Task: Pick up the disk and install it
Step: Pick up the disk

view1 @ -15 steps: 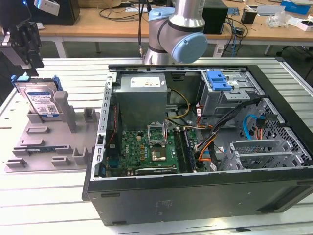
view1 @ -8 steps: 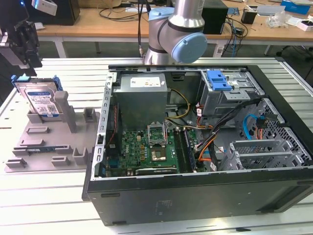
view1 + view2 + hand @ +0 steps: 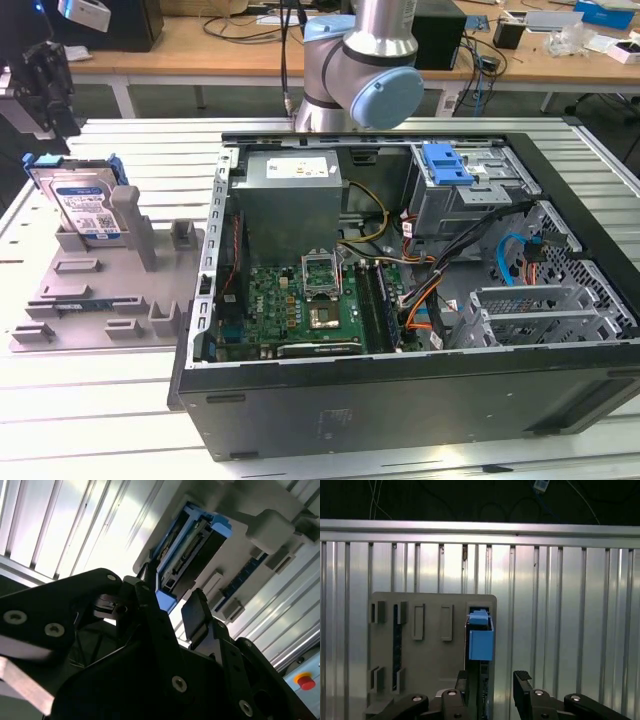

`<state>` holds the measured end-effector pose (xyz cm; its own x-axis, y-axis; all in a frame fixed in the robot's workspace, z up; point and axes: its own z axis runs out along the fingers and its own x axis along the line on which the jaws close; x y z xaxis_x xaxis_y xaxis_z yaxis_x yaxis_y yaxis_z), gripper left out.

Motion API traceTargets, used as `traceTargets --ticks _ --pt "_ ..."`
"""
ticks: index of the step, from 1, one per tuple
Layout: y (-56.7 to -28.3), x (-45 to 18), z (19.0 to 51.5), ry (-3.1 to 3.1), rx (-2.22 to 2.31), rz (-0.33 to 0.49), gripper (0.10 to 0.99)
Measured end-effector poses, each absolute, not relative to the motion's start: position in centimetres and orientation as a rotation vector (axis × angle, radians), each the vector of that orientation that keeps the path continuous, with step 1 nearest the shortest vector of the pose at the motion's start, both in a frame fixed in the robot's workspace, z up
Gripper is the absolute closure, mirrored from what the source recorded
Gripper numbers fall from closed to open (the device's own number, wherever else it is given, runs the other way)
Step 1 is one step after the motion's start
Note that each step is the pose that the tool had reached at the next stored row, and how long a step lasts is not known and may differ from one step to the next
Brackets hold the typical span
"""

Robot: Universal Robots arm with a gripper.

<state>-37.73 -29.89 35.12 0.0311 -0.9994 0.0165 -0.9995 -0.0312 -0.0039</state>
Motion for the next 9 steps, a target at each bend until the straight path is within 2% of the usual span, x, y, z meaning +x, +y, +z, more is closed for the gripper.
traceTargets --ticks 9 --pt "-29.88 -37.77 35.08 -2.146 2.255 -0.015 0.604"
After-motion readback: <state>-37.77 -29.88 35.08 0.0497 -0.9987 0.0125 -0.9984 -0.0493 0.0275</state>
